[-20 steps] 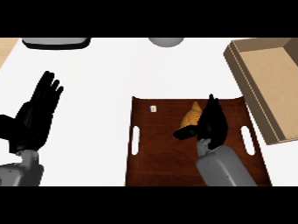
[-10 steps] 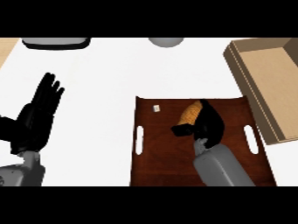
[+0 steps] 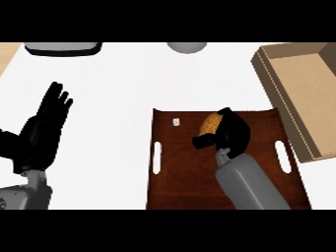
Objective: Pick the croissant from the tray and place it in the cardboard box
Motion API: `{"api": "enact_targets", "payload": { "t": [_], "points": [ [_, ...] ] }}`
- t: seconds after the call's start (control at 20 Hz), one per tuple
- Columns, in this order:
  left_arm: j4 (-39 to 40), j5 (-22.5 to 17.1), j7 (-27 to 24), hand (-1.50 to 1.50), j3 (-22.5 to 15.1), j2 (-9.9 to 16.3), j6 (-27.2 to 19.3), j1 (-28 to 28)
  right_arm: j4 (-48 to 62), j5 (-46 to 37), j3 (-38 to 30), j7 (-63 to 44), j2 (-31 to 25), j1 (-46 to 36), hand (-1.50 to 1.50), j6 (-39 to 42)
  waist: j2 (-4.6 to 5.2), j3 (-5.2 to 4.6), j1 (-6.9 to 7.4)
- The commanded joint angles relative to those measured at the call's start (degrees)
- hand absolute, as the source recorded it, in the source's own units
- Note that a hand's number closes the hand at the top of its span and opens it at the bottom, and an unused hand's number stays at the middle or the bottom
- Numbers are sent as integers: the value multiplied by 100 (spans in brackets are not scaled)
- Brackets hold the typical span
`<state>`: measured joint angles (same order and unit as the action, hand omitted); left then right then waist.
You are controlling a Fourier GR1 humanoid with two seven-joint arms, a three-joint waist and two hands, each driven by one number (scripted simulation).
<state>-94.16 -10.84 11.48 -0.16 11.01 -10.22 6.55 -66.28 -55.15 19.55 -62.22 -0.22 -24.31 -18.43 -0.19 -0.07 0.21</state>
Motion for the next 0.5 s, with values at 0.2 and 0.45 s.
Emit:
{"api": "enact_targets", "payload": {
  "t": [0.2, 0.45],
  "points": [
    [-63, 41, 55, 0, -221, -104, 74, 156, 202, 356, 1378, 2021, 21, -862, 150, 1685, 62, 9, 328],
    [-238, 188, 288, 0, -178, -125, -185, 124, 646, 143, 1303, 2799, 19, -1634, 150, 1640, 30, 11, 115]
  ]
}}
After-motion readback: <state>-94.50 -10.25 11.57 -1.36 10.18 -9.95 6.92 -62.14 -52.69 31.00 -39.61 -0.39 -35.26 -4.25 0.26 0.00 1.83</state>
